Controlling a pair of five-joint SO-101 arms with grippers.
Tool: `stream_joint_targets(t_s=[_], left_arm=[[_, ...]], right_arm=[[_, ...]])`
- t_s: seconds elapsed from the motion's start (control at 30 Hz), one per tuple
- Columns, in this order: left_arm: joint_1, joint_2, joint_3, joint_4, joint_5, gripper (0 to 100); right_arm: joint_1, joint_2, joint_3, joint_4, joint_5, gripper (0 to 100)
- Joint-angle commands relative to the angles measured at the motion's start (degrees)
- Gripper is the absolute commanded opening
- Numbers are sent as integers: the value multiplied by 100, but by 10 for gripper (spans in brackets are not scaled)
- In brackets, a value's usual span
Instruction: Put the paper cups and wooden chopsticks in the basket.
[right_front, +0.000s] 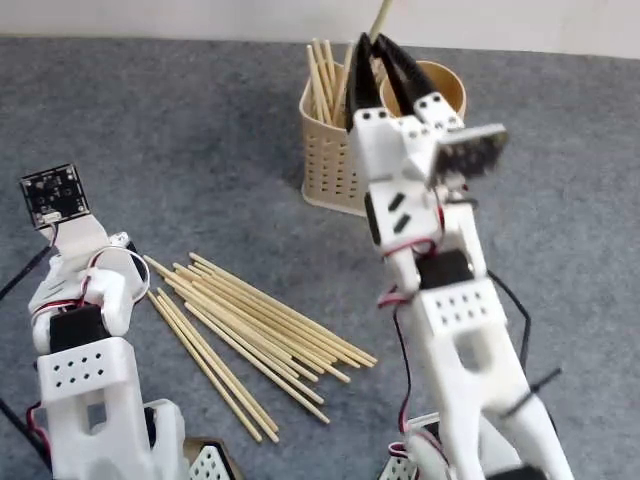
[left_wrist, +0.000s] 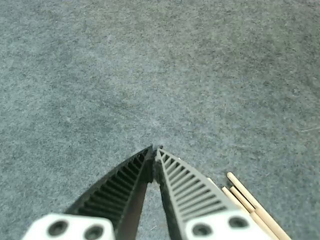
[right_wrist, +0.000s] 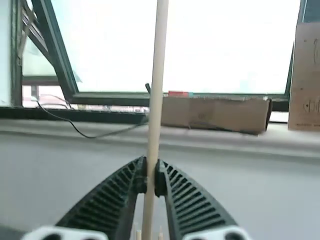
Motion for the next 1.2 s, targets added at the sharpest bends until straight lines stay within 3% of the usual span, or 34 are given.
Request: stream_joint_targets(t_s=[0.0,0.33,0.53,0.8,1.17], left_arm=[[-22,-119,-31,-97,18,32],[-22,-119,-31,-97,18,32],[-22,-119,-31,-97,18,32],[-22,-119,-31,-97,18,32],[-31,-119,-31,-97,18,32]], right_arm=[[66,708,-567,-356,-62,5],[189,2211,-1156,-330,-35,8],[198,2229,-1341,426,-62,140],[198,1727,-1604,1279,-62,142],[-541,-505,-2220,4637,-26,142]])
